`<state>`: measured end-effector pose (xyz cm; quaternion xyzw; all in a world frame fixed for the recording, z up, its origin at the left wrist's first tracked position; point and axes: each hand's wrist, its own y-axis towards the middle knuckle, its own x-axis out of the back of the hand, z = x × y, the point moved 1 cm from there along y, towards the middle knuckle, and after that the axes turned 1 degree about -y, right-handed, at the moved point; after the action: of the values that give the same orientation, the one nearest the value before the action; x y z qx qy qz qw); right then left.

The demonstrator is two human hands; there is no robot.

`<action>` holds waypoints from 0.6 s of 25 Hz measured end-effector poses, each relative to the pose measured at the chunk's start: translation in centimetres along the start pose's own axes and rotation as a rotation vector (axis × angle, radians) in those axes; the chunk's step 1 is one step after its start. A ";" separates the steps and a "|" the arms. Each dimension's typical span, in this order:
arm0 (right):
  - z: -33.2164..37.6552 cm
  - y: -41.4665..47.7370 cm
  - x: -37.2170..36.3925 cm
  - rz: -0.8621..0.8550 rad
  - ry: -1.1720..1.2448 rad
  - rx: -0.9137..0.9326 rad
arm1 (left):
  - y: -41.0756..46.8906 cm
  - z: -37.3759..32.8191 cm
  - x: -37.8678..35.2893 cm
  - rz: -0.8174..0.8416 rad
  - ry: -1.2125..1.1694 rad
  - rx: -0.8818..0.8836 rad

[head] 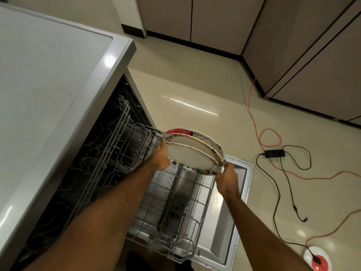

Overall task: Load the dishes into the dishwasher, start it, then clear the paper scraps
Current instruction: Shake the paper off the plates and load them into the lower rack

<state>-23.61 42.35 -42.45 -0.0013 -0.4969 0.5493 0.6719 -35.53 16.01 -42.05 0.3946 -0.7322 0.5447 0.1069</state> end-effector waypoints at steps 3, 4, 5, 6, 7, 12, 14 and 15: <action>1.4 -2.0 0.9 0.011 0.011 0.040 | -2.0 -0.8 0.6 0.032 0.053 -0.061; 2.0 -2.8 1.2 0.016 0.010 0.061 | -2.8 -1.2 0.9 0.042 0.076 -0.080; 2.6 -3.6 1.5 0.014 -0.001 0.092 | -3.8 -1.7 1.2 0.050 0.109 -0.101; 3.6 -4.7 1.9 0.008 -0.016 0.132 | -5.0 -2.1 1.4 0.048 0.155 -0.128; 4.5 -5.7 2.3 0.011 -0.046 0.178 | -6.4 -2.5 1.5 0.031 0.208 -0.154; 10.7 -11.7 4.4 0.115 -0.236 0.381 | -14.9 -5.1 3.2 -0.129 0.359 -0.261; 12.9 -14.0 5.2 0.125 -0.302 0.454 | -17.7 -5.7 4.2 -0.129 0.382 -0.299; 14.0 -15.0 5.5 0.135 -0.315 0.493 | -18.8 -5.8 4.7 -0.138 0.388 -0.326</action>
<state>-22.48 32.81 -23.45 0.2143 -0.4453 0.6904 0.5284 -27.23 17.18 -23.64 0.3091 -0.7476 0.4764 0.3445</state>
